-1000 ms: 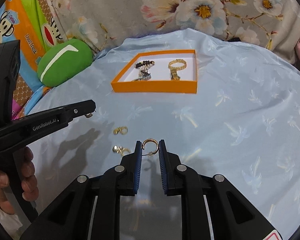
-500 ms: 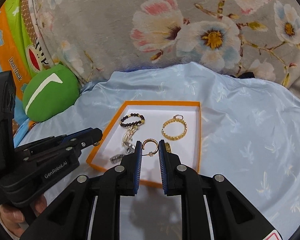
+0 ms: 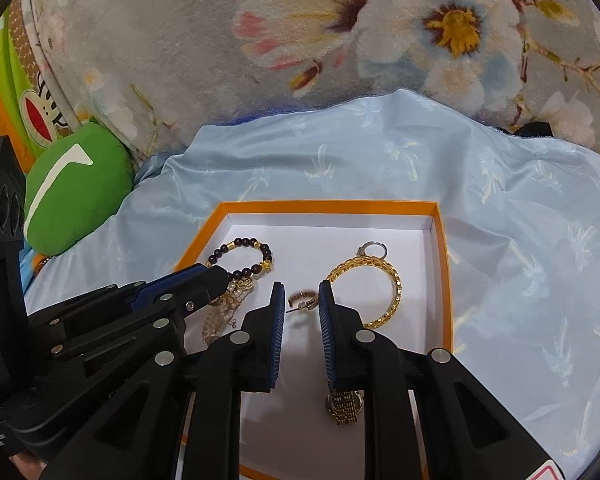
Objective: Organize jewelry
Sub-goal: 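Carry both earrings into the orange box and open both tools, then withdraw both tools from the box toward the remaining earrings, then grasp a gold hoop earring with the right tool and lift it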
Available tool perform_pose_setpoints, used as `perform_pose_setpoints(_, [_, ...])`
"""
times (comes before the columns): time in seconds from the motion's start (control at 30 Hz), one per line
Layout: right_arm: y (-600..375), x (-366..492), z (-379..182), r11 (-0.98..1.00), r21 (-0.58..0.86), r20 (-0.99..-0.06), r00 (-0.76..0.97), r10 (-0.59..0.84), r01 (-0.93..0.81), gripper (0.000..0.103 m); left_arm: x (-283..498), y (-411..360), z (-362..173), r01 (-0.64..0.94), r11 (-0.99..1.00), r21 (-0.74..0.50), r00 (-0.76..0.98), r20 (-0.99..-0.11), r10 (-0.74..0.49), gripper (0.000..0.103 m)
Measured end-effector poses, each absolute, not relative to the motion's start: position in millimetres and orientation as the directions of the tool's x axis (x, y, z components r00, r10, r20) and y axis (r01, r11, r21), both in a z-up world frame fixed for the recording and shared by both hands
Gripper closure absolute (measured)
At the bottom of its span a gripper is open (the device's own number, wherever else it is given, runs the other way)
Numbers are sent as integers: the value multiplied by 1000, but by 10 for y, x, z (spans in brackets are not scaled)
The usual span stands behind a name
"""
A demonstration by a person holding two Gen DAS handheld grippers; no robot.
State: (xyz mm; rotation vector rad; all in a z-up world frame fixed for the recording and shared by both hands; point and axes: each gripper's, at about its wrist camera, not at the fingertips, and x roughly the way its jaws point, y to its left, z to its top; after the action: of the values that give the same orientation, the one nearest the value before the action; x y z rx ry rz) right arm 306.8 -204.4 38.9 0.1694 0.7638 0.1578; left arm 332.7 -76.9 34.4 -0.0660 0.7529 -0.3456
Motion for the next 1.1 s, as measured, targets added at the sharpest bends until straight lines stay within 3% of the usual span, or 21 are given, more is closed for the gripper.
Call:
perform_pose_setpoints(0.43, [-2341, 2188, 849, 975, 218, -600, 781, 175, -51, 81, 2750, -276, 737, 259, 937, -234, 729, -589, -349, 77])
perform_pose_setpoints(0.67, [-2128, 1163, 695, 987, 120, -671, 725, 157, -102, 79, 1867, 0, 679, 254, 952, -172, 721, -623, -305, 72])
perform_pose_setpoints(0.8, [-1894, 734, 480, 978, 135, -719, 664, 206, -156, 79, 1446, 120, 486, 244, 950, -194, 678, -666, -310, 71])
perform_pose_setpoints(1.1, [-1429, 620, 256, 958, 114, -761, 596, 255, -265, 79, 910, 269, 247, 220, 952, -213, 619, -724, -305, 71])
